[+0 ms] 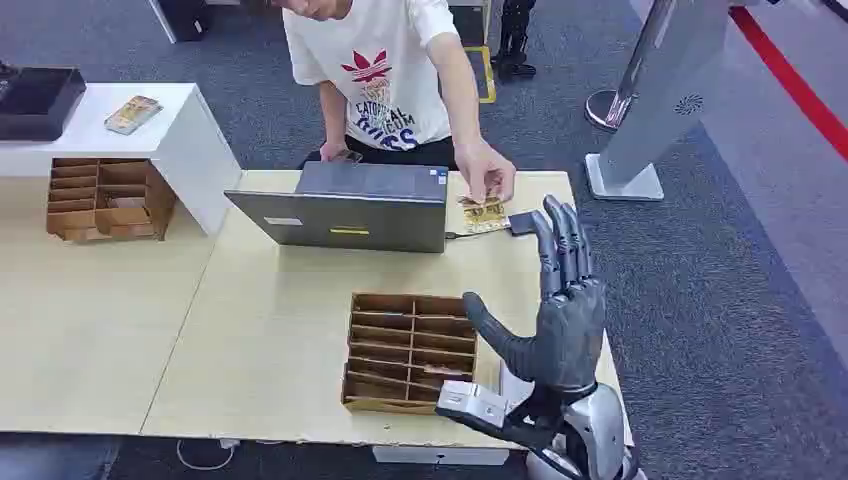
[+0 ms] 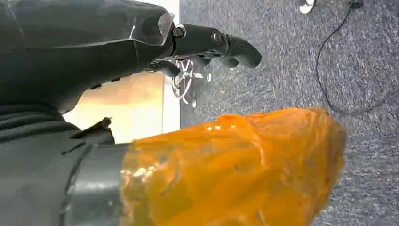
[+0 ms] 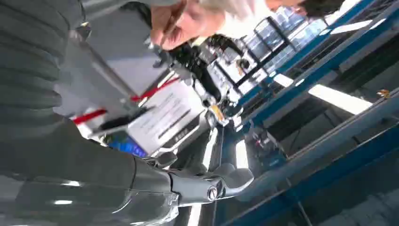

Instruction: Pass the card to the sensor for recognition and then transmit it.

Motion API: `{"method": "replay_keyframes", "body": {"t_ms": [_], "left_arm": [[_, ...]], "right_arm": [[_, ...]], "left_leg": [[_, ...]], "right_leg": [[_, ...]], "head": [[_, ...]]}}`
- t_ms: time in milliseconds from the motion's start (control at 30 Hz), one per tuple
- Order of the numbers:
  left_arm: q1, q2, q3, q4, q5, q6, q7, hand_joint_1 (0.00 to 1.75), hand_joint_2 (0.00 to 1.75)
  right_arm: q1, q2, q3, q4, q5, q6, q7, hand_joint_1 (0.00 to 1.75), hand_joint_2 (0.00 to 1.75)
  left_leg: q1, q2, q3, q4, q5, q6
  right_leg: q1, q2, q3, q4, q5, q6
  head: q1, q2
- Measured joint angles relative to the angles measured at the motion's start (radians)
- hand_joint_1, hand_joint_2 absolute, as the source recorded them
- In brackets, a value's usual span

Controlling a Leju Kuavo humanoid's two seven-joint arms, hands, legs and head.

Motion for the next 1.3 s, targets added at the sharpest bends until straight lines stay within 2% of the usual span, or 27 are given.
{"method": "replay_keyframes", "body": {"t_ms": [167,433,633,867,900,933,1100,1300], "left_arm": [[-0.006,0.003,-0.019,0.000,-0.018,0.000,0.010,0.00,0.00],[-0.016,0.013,-0.032,0.000,-0.053,0.000,0.018,0.00,0.00],[-0.018,0.017,-0.034,0.000,-0.055,0.000,0.018,0.00,0.00],[-0.018,0.019,-0.034,0.000,-0.055,0.000,0.018,0.00,0.00],[-0.018,0.019,-0.034,0.000,-0.052,0.000,0.018,0.00,0.00],[-0.018,0.020,-0.034,0.000,-0.051,0.000,0.018,0.00,0.00],[-0.017,0.023,-0.034,0.000,-0.041,0.000,0.019,0.00,0.00],[-0.017,0.023,-0.034,0.000,-0.031,0.000,0.020,0.00,0.00]], "right_arm": [[-0.076,0.003,-0.018,0.083,0.173,0.002,0.056,0.00,1.75],[-0.211,-0.002,-0.039,0.295,0.429,-0.016,0.136,0.00,1.75],[-0.275,-0.029,-0.046,0.430,0.452,-0.041,0.175,0.00,1.75],[-0.293,-0.042,-0.046,0.482,0.452,-0.042,0.182,0.00,1.75],[-0.296,-0.046,-0.044,0.487,0.452,-0.040,0.202,0.42,1.75],[-0.300,-0.053,-0.040,0.492,0.452,-0.039,0.221,1.75,1.75],[-0.311,-0.068,-0.035,0.517,0.453,-0.039,0.226,1.75,1.75],[-0.312,-0.069,-0.035,0.534,0.453,-0.039,0.198,1.75,1.75]], "left_leg": [[0.000,0.000,0.000,0.000,0.000,0.000],[0.000,0.000,0.000,0.000,0.001,0.000],[0.000,0.000,0.000,0.000,0.001,0.000],[0.000,0.000,0.000,0.000,0.001,0.000],[0.000,0.000,0.000,0.000,0.001,0.000],[0.000,0.000,0.000,0.000,0.001,0.000],[0.000,0.000,0.000,0.000,0.001,0.000],[0.000,0.000,0.000,0.000,0.001,0.000]], "right_leg": [[0.000,0.000,0.000,0.000,0.000,0.000],[0.000,0.000,0.000,0.000,0.001,-0.001],[0.000,0.000,0.000,0.000,0.001,-0.001],[0.000,0.000,-0.001,0.000,0.001,-0.001],[0.000,0.000,-0.001,0.000,0.001,-0.001],[0.000,0.000,0.000,0.000,0.001,-0.001],[0.000,0.000,0.000,0.000,0.001,-0.001],[0.000,0.000,0.000,0.000,0.001,-0.001]], "head": [[0.000,0.000],[0.000,0.000],[0.000,0.000],[0.000,0.000],[0.000,0.000],[0.000,0.000],[0.000,0.000],[0.000,0.000]]}}
